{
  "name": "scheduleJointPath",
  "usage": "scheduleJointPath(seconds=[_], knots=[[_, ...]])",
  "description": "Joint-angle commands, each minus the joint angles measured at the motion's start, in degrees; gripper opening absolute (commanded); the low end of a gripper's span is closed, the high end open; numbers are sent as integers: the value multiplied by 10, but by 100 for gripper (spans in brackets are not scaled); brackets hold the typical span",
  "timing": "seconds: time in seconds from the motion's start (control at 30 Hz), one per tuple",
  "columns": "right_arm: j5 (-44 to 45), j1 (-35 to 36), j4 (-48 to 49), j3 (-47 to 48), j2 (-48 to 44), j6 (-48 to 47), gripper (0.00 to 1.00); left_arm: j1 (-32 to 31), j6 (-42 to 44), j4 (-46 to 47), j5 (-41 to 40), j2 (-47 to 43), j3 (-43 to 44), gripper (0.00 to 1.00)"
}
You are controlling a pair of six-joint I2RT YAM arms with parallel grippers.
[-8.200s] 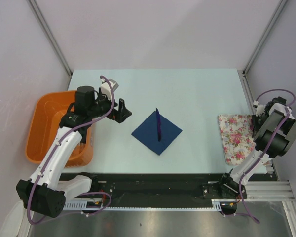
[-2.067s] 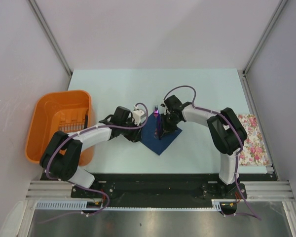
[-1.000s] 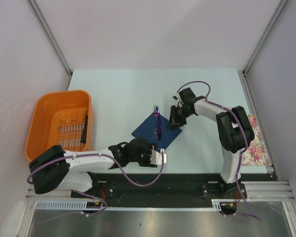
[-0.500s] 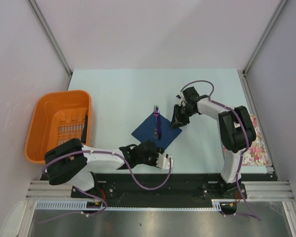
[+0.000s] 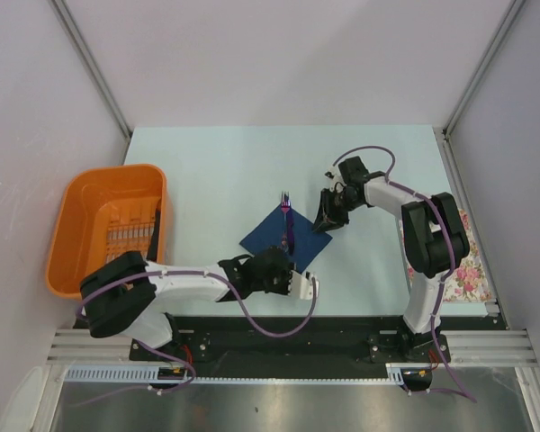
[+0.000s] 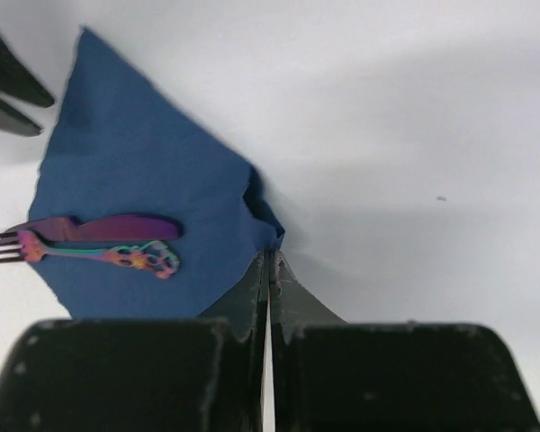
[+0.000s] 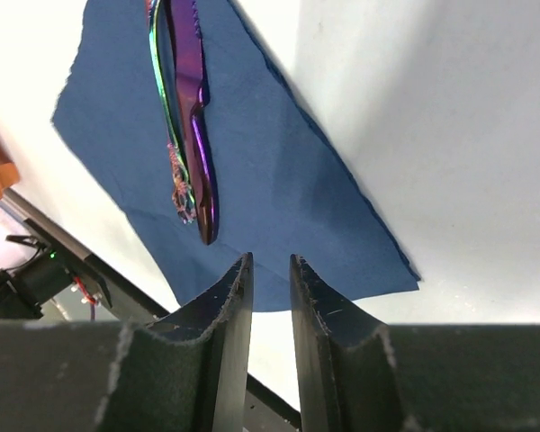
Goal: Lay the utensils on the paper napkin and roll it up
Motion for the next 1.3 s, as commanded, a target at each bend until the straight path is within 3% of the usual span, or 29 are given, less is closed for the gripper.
scheduleJointPath(seconds=[0.0,0.43,1.27], knots=[[-28,-5,-10,30,-8,-17,27,49,-34,-37,49,-16,55,0],[-66,-11,-13,44,20,-15,24,140,-52,-99,109,52,155,0],[-134,-15,-31,36,31,7,23,186,-47,-16,13,121,187,0]])
